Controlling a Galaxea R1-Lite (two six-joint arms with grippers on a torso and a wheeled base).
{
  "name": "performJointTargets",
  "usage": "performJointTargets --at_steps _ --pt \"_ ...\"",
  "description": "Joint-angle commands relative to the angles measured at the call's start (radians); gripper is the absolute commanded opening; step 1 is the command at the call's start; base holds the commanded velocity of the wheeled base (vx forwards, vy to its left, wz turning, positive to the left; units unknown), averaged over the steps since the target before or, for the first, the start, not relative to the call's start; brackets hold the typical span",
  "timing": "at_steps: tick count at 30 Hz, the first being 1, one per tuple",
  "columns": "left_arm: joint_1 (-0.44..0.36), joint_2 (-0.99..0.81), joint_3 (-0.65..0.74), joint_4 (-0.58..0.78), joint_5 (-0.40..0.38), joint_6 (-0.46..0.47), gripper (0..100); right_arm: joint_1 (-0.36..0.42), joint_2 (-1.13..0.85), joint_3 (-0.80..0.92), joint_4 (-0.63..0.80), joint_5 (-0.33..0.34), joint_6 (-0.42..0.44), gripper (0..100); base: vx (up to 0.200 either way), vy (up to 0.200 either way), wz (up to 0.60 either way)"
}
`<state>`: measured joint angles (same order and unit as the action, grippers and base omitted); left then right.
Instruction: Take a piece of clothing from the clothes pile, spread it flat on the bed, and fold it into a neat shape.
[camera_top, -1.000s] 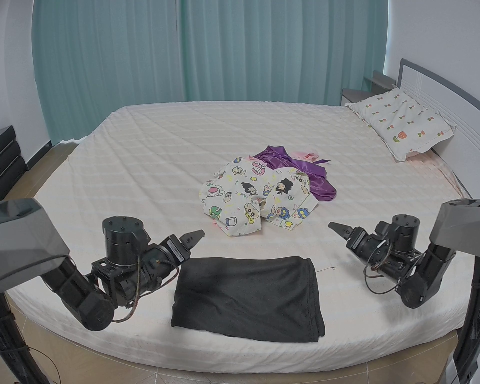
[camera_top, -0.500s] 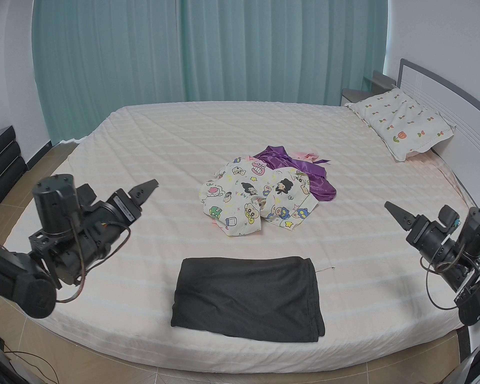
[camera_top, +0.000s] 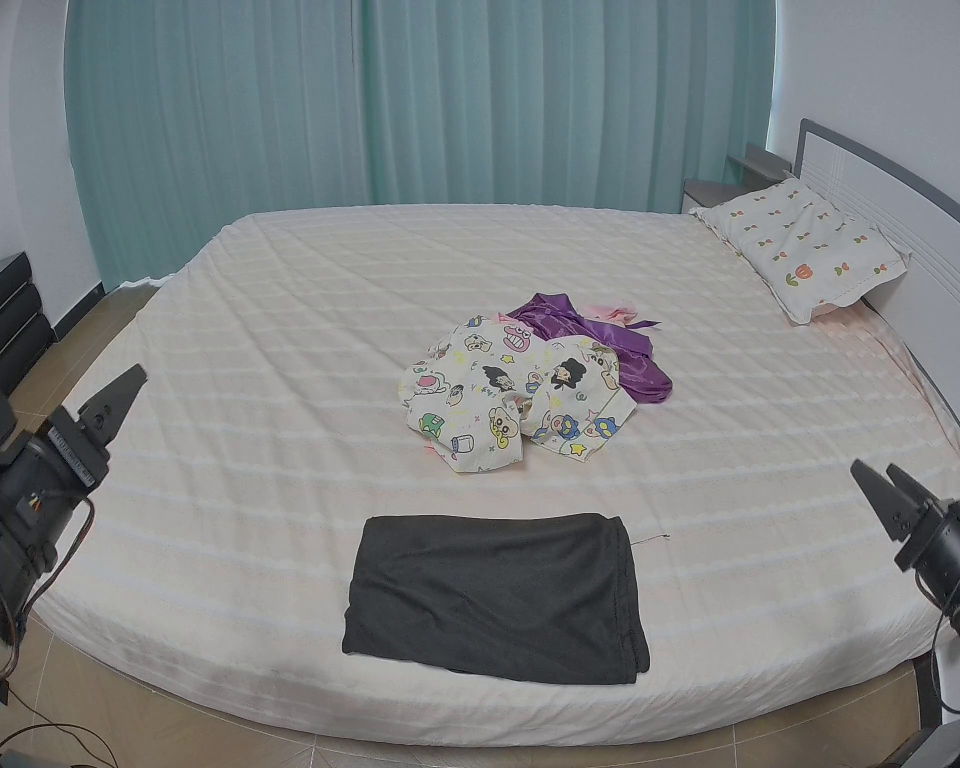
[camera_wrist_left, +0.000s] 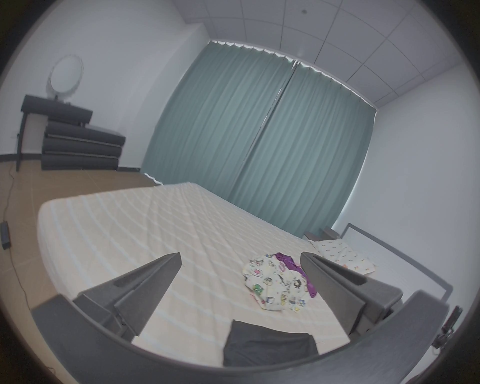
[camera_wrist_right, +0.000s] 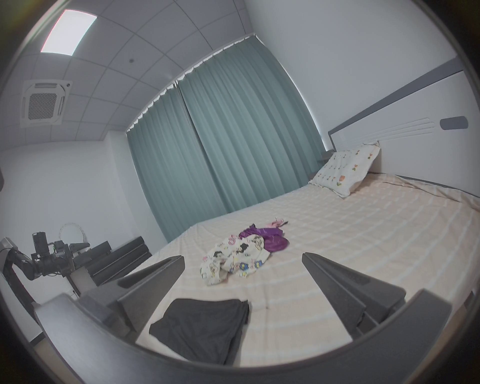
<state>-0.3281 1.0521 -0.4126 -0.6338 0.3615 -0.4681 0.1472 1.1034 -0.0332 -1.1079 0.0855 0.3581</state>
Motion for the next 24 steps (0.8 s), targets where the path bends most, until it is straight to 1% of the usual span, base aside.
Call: performJointTargets --at_steps 1,3,4,5,7,8,9,10,11,12,14,15,16,18,20,23,24 --pt "0.003 -0.308 0.186 0.034 0.154 0.098 100 0.002 -0.497 0.033 0.461 0.007 -0.045 100 0.0 0.0 0.0" --pt "0.004 -0.34 0.212 0.034 0.208 0.103 100 0.003 -0.629 0.033 0.64 0.007 -0.057 100 0.0 0.0 0.0" --pt "0.004 -0.34 0.212 0.034 0.208 0.103 100 0.002 -0.729 0.033 0.758 0.007 -0.071 100 0.0 0.0 0.0" --pt "0.001 -0.379 0.241 0.036 0.277 0.112 100 0.002 -0.804 0.033 0.844 0.007 -0.082 100 0.0 0.0 0.0" --pt "0.003 -0.416 0.271 0.036 0.31 0.141 100 -0.006 -0.978 0.032 1.027 0.007 -0.111 100 0.0 0.0 0.0" --pt "0.004 -0.429 0.284 0.036 0.315 0.154 100 -0.009 -1.01 0.032 1.056 0.007 -0.122 100 0.0 0.0 0.0" --pt "0.004 -0.429 0.284 0.036 0.315 0.154 100 -0.009 -1.01 0.032 1.056 0.007 -0.122 100 0.0 0.0 0.0" --pt "0.023 -0.469 0.322 0.036 0.317 0.207 100 -0.021 -1.005 0.018 1.08 -0.012 -0.114 100 0.0 0.0 0.0" --pt "0.034 -0.48 0.333 0.036 0.317 0.223 100 -0.028 -0.999 0.018 1.074 -0.017 -0.111 100 0.0 0.0 0.0" --pt "0.064 -0.506 0.35 0.036 0.315 0.244 100 -0.04 -1.002 0.024 1.065 -0.027 -0.11 100 0.0 0.0 0.0" --pt "0.106 -0.535 0.371 0.036 0.313 0.263 100 -0.054 -1.004 0.024 1.065 -0.033 -0.12 100 0.0 0.0 0.0" --pt "0.106 -0.535 0.371 0.036 0.313 0.263 100 -0.054 -1.004 0.024 1.065 -0.033 -0.12 100 0.0 0.0 0.0" --pt "0.136 -0.56 0.383 0.036 0.313 0.272 100 -0.069 -1.004 0.022 1.071 -0.032 -0.142 100 0.0 0.0 0.0" --pt "0.149 -0.578 0.393 0.036 0.313 0.279 100 -0.084 -1.01 0.021 1.076 -0.033 -0.156 100 0.0 0.0 0.0" --pt "0.184 -0.641 0.413 0.052 0.315 0.313 100 -0.115 -1.039 0.019 1.079 -0.009 -0.169 100 0.0 0.0 0.0" --pt "0.235 -0.725 0.413 0.128 0.312 0.33 100 -0.147 -1.102 0.022 1.071 0.022 -0.169 100 0.0 0.0 0.0" --pt "0.254 -0.758 0.413 0.163 0.309 0.341 100 -0.149 -1.103 0.024 1.066 0.022 -0.176 100 0.0 0.0 0.0"
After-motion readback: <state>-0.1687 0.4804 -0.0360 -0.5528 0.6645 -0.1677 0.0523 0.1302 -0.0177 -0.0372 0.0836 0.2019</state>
